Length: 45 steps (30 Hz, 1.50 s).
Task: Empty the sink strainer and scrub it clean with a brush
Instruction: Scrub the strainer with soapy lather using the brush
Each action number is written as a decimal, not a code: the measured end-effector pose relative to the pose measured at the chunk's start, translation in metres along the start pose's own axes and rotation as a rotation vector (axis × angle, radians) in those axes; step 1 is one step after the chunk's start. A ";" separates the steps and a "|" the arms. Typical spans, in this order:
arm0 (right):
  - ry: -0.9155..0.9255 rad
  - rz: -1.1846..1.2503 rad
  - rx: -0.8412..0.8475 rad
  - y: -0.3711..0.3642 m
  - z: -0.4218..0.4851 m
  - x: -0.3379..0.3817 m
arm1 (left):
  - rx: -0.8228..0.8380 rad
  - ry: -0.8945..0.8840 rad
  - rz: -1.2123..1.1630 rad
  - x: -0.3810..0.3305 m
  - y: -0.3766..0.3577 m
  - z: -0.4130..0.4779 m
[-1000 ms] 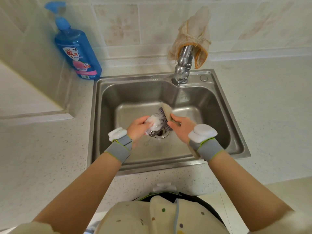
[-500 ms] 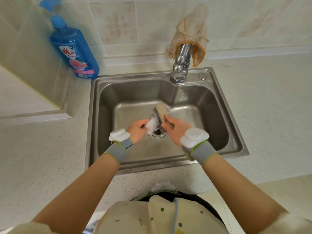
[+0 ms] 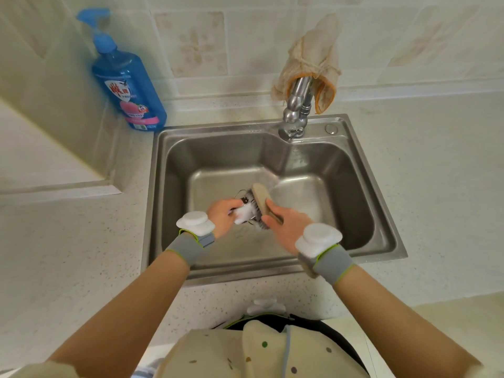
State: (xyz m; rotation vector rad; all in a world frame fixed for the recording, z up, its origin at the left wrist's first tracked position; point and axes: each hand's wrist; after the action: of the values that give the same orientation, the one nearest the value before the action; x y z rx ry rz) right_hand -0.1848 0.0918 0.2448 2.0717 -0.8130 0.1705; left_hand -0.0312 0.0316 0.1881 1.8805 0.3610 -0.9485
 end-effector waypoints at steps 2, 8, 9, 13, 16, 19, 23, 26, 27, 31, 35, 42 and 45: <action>-0.054 0.099 -0.048 0.005 0.012 -0.003 | -0.013 -0.006 0.003 -0.003 -0.003 0.001; 0.028 0.020 -0.061 0.002 0.003 0.004 | -0.081 0.079 -0.009 -0.004 -0.001 0.012; -0.003 0.042 -0.072 0.006 0.009 0.003 | -0.072 0.081 -0.010 -0.004 -0.002 0.012; -0.018 0.061 -0.082 0.009 0.008 0.002 | -0.049 0.077 -0.049 -0.010 -0.002 0.012; 0.055 0.016 -0.055 0.002 -0.003 0.005 | -0.031 0.115 -0.099 -0.007 0.000 0.011; -0.040 0.087 -0.093 0.013 0.013 0.001 | -0.027 0.095 -0.103 -0.014 -0.001 0.010; 0.045 0.003 -0.050 0.005 -0.003 0.004 | -0.060 0.101 -0.139 -0.013 -0.001 0.011; -0.011 0.036 -0.066 0.011 0.011 0.004 | -0.039 0.085 -0.130 -0.012 -0.001 0.009; -0.039 0.061 -0.078 0.014 0.016 0.003 | -0.030 0.076 -0.122 -0.014 -0.002 0.009; 0.021 0.050 -0.031 0.004 0.006 0.006 | -0.031 0.095 -0.165 -0.011 0.002 0.009; -0.034 0.069 -0.054 0.007 0.016 0.002 | -0.007 0.135 -0.241 -0.013 0.002 0.005; 0.039 -0.022 -0.051 0.009 0.006 0.006 | -0.116 0.314 -0.675 -0.007 -0.009 0.012; -0.011 0.025 -0.098 0.013 0.013 0.003 | -0.094 0.327 -0.767 -0.014 -0.007 0.014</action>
State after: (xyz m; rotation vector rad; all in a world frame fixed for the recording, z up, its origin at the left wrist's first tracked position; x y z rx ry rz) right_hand -0.1922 0.0749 0.2472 1.9732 -0.8385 0.1304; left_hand -0.0510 0.0248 0.1902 1.8234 1.3669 -1.0726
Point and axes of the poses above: each hand's wrist, its own z-axis towards the middle knuckle, its own y-axis out of the back of the hand, x = y × z, and after that the axes turned 7 degrees about -y, right-handed
